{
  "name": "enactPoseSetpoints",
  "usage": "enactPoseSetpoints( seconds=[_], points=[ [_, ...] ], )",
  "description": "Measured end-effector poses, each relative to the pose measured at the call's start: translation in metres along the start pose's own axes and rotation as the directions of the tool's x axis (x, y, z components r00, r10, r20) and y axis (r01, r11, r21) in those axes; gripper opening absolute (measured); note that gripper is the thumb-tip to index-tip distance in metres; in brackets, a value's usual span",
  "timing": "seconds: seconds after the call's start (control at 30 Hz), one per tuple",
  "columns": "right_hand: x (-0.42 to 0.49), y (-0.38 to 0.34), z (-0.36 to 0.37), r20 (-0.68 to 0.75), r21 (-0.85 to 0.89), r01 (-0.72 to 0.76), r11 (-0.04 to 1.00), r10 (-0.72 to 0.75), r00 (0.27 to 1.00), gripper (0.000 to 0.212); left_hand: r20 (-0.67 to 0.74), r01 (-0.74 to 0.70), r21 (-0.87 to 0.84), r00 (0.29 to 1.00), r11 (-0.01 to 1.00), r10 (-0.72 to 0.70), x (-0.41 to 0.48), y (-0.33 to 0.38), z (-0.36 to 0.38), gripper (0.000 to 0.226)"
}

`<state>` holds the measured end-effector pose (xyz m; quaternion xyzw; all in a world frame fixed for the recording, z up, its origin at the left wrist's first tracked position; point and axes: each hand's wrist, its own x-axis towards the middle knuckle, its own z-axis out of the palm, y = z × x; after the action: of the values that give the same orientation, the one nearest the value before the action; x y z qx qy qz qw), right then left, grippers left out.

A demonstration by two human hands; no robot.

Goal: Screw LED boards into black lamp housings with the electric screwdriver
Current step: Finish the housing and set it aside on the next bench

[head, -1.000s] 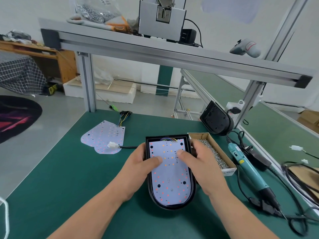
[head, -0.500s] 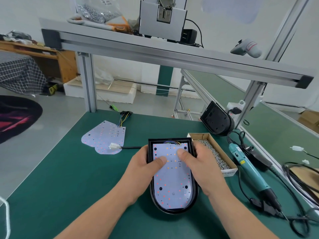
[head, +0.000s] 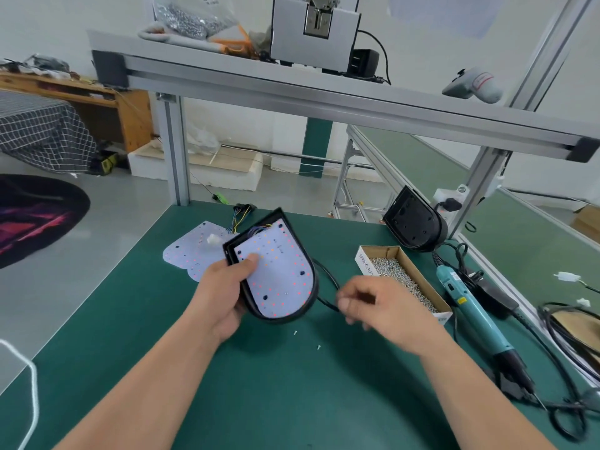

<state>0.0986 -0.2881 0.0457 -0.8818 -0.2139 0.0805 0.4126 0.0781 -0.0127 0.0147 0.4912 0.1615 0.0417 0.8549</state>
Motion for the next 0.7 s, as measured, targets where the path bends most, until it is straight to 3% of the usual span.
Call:
enactPoseSetpoints(
  seconds=[0.07, 0.23, 0.4, 0.6, 0.7],
  points=[
    [-0.004, -0.002, 0.001, 0.172, -0.099, 0.039, 0.994, -0.021, 0.985, 0.014, -0.034, 0.023, -0.008, 0.999, 1.0, -0.023, 0.005, 0.001, -0.005, 0.023],
    [-0.008, -0.011, 0.021, 0.333, -0.304, 0.268, 0.914, -0.161, 0.929, 0.021, -0.064, 0.001, -0.002, 0.998, 1.0, -0.001, 0.007, 0.002, -0.009, 0.022],
    [-0.007, -0.013, 0.033, 0.346, -0.398, 0.358, 0.844, -0.224, 0.911, 0.005, -0.086, -0.013, 0.017, 0.996, 1.0, 0.014, 0.006, 0.003, -0.007, 0.02],
    [0.002, -0.005, 0.034, 0.276, -0.413, 0.314, 0.855, -0.211, 0.938, 0.011, -0.086, -0.035, 0.036, 0.996, 0.999, 0.038, 0.005, 0.002, -0.006, 0.017],
    [0.002, -0.001, 0.04, 0.283, -0.486, 0.365, 0.794, -0.253, 0.925, 0.01, -0.09, -0.043, 0.026, 0.995, 0.999, 0.045, 0.006, 0.002, -0.007, 0.017]
  ],
)
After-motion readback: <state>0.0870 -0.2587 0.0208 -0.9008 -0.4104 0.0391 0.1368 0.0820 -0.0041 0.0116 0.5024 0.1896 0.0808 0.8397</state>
